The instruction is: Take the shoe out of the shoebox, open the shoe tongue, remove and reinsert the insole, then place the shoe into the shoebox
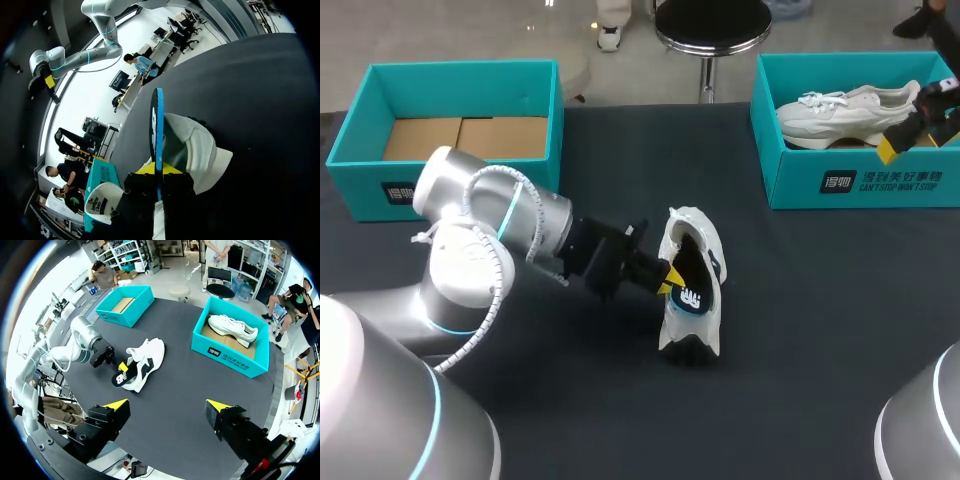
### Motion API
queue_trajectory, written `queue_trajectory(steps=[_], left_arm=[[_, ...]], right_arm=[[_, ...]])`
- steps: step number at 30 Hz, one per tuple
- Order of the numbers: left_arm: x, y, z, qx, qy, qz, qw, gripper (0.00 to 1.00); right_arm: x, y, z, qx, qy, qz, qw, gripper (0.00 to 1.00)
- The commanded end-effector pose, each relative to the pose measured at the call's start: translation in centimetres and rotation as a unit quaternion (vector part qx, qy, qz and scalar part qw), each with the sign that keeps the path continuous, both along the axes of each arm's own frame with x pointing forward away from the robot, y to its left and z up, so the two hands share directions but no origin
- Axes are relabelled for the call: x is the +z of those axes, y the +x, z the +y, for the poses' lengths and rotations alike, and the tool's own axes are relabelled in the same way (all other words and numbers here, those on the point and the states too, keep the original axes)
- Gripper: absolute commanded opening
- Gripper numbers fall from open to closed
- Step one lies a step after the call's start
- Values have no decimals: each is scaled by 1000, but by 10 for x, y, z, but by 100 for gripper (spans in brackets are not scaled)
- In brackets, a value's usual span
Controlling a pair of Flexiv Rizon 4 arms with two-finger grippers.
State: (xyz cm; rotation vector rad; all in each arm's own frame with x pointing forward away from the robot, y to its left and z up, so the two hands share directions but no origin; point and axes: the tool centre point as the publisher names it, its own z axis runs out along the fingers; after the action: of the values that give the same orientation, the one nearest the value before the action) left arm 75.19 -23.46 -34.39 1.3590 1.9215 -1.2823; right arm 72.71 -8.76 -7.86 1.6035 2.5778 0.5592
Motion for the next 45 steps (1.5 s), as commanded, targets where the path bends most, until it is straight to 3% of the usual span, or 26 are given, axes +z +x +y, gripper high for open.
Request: queue_trajectory(steps=[1, 18, 19, 21, 24, 29, 45], left_arm=[[-4, 9, -7, 0, 7, -6, 1000, 0], [-9, 20, -9, 17, 15, -17, 1000, 0], [-8, 20, -8, 19, 12, -16, 1000, 6], [-5, 17, -6, 20, 10, -15, 1000, 29], [-2, 12, -2, 19, 4, -14, 1000, 37], [2, 7, 2, 20, -3, -11, 1000, 36], [-1, -7, -7, 7, -4, -1, 1000, 6]], right_arm=[[0, 2, 0, 0, -1, 2, 1000, 100], [0, 2, 0, 0, -1, 2, 1000, 100], [0, 2, 0, 0, -1, 2, 1000, 100], [0, 2, 0, 0, -1, 2, 1000, 100], [0, 2, 0, 0, -1, 2, 1000, 100], [0, 2, 0, 0, -1, 2, 1000, 100], [0, 2, 0, 0, -1, 2, 1000, 100]])
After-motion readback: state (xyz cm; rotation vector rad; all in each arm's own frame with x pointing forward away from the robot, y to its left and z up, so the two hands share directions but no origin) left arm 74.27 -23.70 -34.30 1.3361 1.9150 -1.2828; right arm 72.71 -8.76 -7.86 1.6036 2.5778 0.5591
